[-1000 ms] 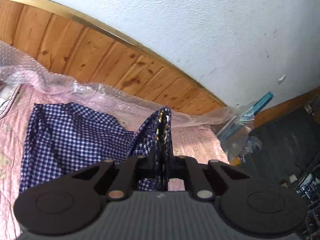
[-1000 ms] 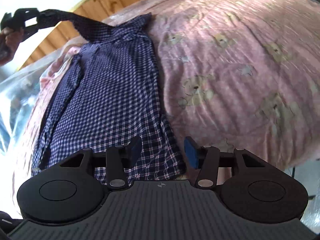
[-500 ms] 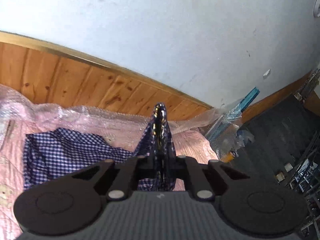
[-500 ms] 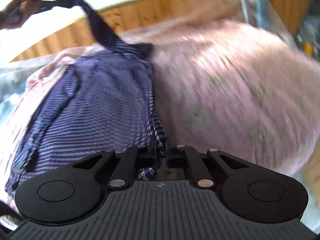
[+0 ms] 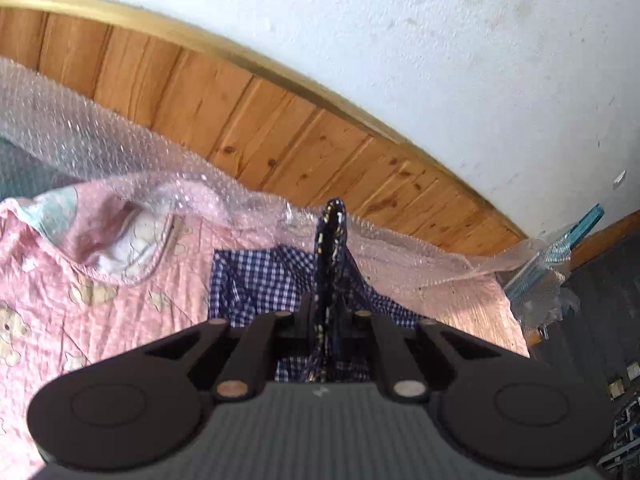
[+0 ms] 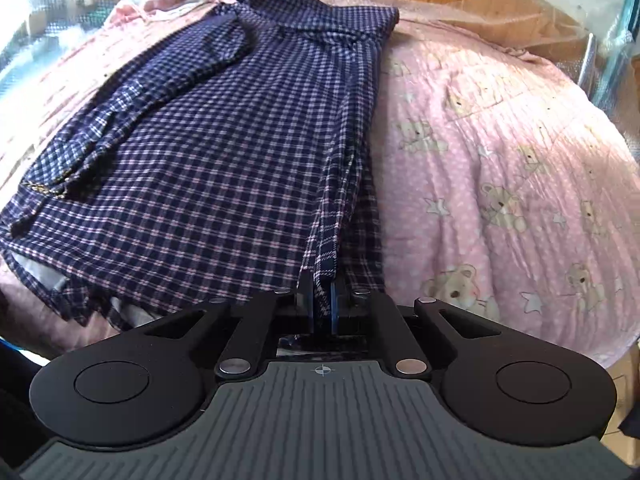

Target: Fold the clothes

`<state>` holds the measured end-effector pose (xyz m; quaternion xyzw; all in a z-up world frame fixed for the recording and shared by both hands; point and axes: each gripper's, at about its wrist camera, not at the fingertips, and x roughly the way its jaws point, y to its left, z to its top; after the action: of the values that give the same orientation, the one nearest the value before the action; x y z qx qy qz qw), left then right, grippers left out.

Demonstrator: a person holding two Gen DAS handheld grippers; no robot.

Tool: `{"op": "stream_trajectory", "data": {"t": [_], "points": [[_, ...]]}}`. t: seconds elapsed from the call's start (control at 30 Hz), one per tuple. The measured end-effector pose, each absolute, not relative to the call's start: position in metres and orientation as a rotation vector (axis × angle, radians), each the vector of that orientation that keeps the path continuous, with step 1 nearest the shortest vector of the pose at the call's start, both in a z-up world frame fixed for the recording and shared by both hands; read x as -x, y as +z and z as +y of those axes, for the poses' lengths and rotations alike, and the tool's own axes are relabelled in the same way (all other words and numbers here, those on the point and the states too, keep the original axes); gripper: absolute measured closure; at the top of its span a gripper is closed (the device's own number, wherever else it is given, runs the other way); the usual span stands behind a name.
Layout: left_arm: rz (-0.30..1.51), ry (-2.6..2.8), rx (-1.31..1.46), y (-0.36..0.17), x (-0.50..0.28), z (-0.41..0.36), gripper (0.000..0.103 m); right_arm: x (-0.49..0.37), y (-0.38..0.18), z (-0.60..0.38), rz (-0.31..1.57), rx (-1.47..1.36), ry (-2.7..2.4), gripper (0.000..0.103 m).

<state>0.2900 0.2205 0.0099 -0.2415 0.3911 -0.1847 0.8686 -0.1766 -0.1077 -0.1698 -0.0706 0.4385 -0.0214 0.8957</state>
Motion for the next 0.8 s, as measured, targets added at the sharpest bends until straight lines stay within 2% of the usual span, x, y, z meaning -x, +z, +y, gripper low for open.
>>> {"op": "stream_trajectory", "data": {"t": [0.1,0.17,0.3,0.47,0.5,0.57,0.7,0.73,0.77,0.8], "points": [[0.782,-0.373,0.572,0.016,-0.282,0.236,0.095,0.175,-0.168,-0.114,0.902,0.134,-0.062,0.098],[0.831,-0.333,0.525,0.007,-0.282,0.237,0.096,0.174,-0.166,-0.113,0.893,0.112,-0.055,0.097],[0.898,-0.256,0.550,-0.020,-0.288,0.249,0.096,0.171,-0.167,-0.102,0.890,0.132,-0.016,0.090],[0.871,-0.218,0.583,-0.019,-0.290,0.260,0.096,0.175,-0.170,-0.103,0.925,0.210,-0.031,0.085],[0.874,-0.224,0.580,-0.018,-0.290,0.260,0.096,0.177,-0.168,-0.105,0.920,0.217,-0.036,0.075],[0.887,-0.254,0.573,-0.018,-0.291,0.254,0.096,0.180,-0.162,-0.110,0.892,0.218,-0.062,0.065],[0.900,-0.311,0.543,-0.019,-0.289,0.235,0.096,0.170,-0.164,-0.122,0.881,0.134,-0.049,0.063],[0.892,-0.306,0.538,-0.017,-0.287,0.233,0.096,0.165,-0.167,-0.124,0.892,0.119,-0.052,0.065],[0.876,-0.297,0.540,-0.014,-0.286,0.233,0.096,0.159,-0.171,-0.125,0.904,0.104,-0.055,0.087],[0.858,-0.288,0.549,-0.010,-0.284,0.234,0.096,0.155,-0.171,-0.127,0.909,0.128,-0.107,0.103]]}}
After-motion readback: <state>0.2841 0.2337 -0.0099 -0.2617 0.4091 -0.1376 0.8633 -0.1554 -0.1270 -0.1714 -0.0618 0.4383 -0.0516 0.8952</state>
